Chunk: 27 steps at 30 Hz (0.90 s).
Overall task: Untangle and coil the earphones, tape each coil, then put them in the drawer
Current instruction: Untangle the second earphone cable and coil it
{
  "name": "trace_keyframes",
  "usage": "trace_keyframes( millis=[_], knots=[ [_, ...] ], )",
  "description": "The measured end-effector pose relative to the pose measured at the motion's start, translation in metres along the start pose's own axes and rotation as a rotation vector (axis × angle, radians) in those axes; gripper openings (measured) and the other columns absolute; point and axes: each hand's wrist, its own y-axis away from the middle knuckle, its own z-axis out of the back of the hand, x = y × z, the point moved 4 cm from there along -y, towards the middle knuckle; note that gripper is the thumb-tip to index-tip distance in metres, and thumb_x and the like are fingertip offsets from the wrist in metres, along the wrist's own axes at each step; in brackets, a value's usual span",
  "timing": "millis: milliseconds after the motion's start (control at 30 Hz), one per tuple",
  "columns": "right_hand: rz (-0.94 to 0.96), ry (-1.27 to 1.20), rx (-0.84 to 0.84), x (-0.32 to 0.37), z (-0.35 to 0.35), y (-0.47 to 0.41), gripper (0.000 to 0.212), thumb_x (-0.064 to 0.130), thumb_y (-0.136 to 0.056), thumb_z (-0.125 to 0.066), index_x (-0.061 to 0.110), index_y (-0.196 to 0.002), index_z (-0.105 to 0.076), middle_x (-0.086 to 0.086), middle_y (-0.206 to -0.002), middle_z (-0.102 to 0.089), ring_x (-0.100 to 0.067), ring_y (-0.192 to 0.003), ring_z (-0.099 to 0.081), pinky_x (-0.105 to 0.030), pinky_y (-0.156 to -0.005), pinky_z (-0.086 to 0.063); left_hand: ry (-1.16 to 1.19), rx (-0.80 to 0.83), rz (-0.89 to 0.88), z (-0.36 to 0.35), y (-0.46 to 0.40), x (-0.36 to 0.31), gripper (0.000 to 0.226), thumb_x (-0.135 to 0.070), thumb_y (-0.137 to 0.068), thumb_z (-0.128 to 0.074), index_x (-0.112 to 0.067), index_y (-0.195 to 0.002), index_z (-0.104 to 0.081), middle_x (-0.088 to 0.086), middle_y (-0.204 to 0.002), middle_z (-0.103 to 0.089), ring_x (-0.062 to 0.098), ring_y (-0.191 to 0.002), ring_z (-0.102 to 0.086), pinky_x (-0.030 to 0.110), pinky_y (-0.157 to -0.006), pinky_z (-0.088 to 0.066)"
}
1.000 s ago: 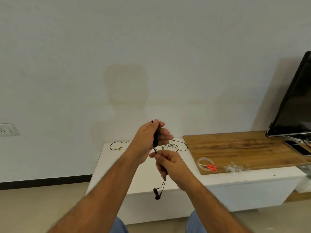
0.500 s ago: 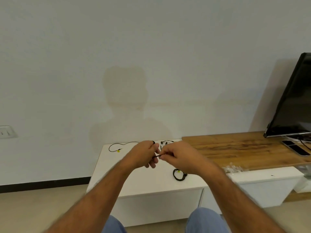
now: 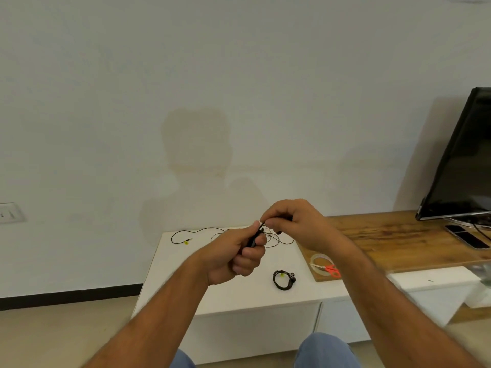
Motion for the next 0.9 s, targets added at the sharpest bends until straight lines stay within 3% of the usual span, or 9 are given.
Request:
trace_keyframes(
  millis=[100, 200, 300, 467, 667, 800, 900],
  knots=[
    [-0.039, -0.283, -0.034, -0.004, -0.009, 0.003, 0.014, -0.001, -0.090, -0.062, 0.005, -0.093, -0.074, -0.009, -0.080, -0.072, -0.015, -0.073, -0.065, -0.029, -0.070, -0.055, 0.096, 0.061, -0.039, -0.005, 0.001, -0.004, 0.037, -0.047, -0.091, -0.042, -0.022, -0.065, -0.045, -0.009, -0.050, -0.027, 0.007, -0.044, -0.011, 0.018, -0.040, -0.009],
    [-0.073, -0.549, -0.091, -0.004, -0.025, 0.008, 0.020, -0.005, -0.092, -0.057, 0.007, -0.090, -0.072, -0.003, -0.076, -0.072, -0.012, -0.070, -0.065, -0.022, -0.065, -0.052, 0.213, 0.122, -0.093, -0.004, -0.001, -0.005, 0.038, -0.041, -0.093, -0.041, -0.023, -0.060, -0.044, -0.010, -0.045, -0.031, 0.008, -0.040, -0.010, 0.018, -0.037, -0.010],
    [-0.133, -0.664, -0.109, -0.008, -0.044, 0.012, 0.023, 0.001, -0.097, -0.053, 0.010, -0.091, -0.073, -0.004, -0.076, -0.071, -0.014, -0.070, -0.064, -0.026, -0.065, -0.052, 0.330, 0.167, -0.143, 0.000, -0.003, -0.005, 0.036, -0.036, -0.088, -0.045, -0.022, -0.054, -0.045, -0.009, -0.041, -0.035, 0.008, -0.036, -0.011, 0.018, -0.033, -0.014],
    [-0.207, -0.762, -0.110, -0.011, -0.067, 0.020, 0.027, 0.008, -0.100, -0.049, 0.010, -0.090, -0.074, -0.005, -0.077, -0.068, -0.018, -0.074, -0.063, -0.040, -0.073, -0.057, 0.425, -0.008, -0.209, 0.012, -0.002, -0.001, 0.042, -0.032, -0.089, -0.038, -0.021, -0.049, -0.039, -0.006, -0.038, -0.030, 0.008, -0.030, -0.014, 0.016, -0.032, -0.012],
    [-0.254, -0.779, -0.124, -0.015, -0.082, 0.026, 0.025, 0.016, -0.100, -0.051, 0.008, -0.096, -0.074, -0.010, -0.087, -0.069, -0.021, -0.083, -0.065, -0.039, -0.073, -0.055, 0.403, -0.182, -0.251, 0.023, -0.003, 0.003, 0.046, -0.029, -0.094, -0.036, -0.020, -0.050, -0.037, -0.004, -0.041, -0.028, 0.007, -0.027, -0.023, 0.016, -0.030, -0.016],
    [-0.269, -0.753, -0.177, -0.022, -0.086, 0.025, 0.019, 0.010, -0.097, -0.057, 0.005, -0.101, -0.074, -0.020, -0.095, -0.071, -0.028, -0.088, -0.066, -0.050, -0.083, -0.055, 0.368, -0.264, -0.261, 0.023, -0.003, 0.008, 0.050, -0.029, -0.100, -0.032, -0.018, -0.051, -0.038, -0.003, -0.042, -0.030, 0.008, -0.028, -0.024, 0.017, -0.029, -0.023],
    [-0.265, -0.803, -0.217, -0.022, -0.089, 0.024, 0.020, 0.006, -0.097, -0.054, 0.000, -0.099, -0.073, -0.022, -0.087, -0.070, -0.030, -0.079, -0.067, -0.051, -0.081, -0.058, 0.289, -0.332, -0.287, 0.024, -0.004, 0.009, 0.045, -0.029, -0.101, -0.031, -0.016, -0.058, -0.035, 0.000, -0.045, -0.032, 0.011, -0.032, -0.027, 0.021, -0.032, -0.026]
  ],
)
